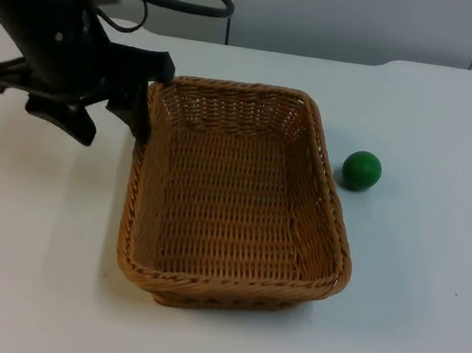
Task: Pick up the basket with the left hand and place the ball into the basket with the right hand.
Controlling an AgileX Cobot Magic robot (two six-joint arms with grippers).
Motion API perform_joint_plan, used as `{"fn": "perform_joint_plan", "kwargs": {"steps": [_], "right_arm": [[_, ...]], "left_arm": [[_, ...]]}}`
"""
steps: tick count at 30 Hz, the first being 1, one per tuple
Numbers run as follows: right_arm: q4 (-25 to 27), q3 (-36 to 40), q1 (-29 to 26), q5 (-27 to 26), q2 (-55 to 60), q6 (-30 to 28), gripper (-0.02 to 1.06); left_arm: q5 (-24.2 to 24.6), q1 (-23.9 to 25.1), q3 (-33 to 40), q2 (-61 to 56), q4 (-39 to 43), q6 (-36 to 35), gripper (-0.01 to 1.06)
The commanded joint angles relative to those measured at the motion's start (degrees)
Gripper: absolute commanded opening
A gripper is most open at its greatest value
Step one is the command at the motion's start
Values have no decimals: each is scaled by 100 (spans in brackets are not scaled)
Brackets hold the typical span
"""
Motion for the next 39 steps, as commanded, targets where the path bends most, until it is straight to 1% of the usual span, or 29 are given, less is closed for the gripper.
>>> {"fn": "perform_joint_plan", "kwargs": {"steps": [1,8,11,19,26,27,28,29,30,31,33,39], "right_arm": [[29,40,-20,-53,-23,-5,0],[29,40,-20,-53,-23,-5,0],[29,40,-20,-53,-23,-5,0],[29,40,-20,-53,-23,-5,0],[29,40,-20,-53,-23,-5,0],[29,40,-20,-53,-23,-5,0],[29,40,-20,-53,-23,-5,0],[29,40,-20,-53,-23,-5,0],[29,40,-20,-53,-23,-5,0],[29,40,-20,-53,-23,-5,0],[29,40,-20,-53,-23,-5,0],[29,40,-20,-53,-23,-5,0]], "left_arm": [[93,-43,-81,139,-413,259,60],[-5,-43,-107,297,-507,269,60],[-33,-43,-120,347,-692,393,60],[-138,-43,-128,549,-771,515,60],[-429,-43,-128,727,-884,551,59],[-488,-43,-128,740,-884,551,57],[-532,-43,-128,740,-937,551,52],[-584,-43,-128,740,-951,551,43],[-665,-43,-128,740,-951,551,23],[-665,-43,-128,740,-951,551,23],[-768,-43,-128,740,-940,566,0],[-865,-22,-128,740,-976,492,0]]}}
